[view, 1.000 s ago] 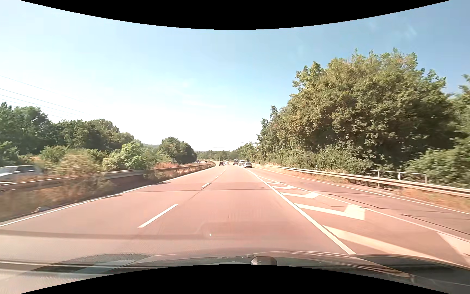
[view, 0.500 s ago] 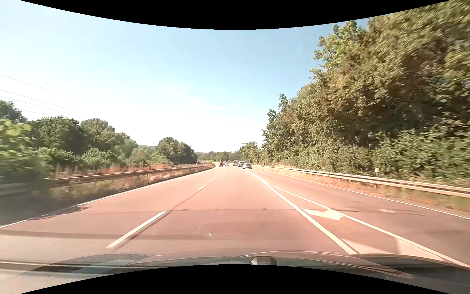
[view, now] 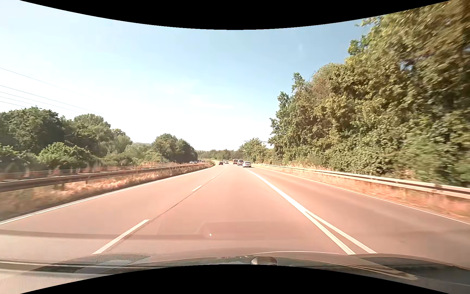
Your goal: Follow the waypoints while adhering to traffic rules and regulations
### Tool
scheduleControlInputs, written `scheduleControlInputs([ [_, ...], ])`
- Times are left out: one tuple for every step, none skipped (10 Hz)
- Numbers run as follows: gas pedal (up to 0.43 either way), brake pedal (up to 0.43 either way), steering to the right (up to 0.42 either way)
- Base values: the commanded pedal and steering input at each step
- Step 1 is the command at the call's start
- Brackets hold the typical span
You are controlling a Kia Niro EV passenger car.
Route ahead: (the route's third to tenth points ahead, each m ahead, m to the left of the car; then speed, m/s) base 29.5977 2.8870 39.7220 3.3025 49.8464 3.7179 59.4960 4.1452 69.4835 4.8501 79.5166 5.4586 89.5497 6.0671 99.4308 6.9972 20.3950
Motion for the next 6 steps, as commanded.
scheduleControlInputs([
  [0.098,0.0,-0.005],
  [0.098,0.0,-0.005],
  [0.098,0.0,-0.005],
  [0.098,0.0,-0.005],
  [0.098,0.0,-0.005],
  [0.098,0.0,-0.005],
])
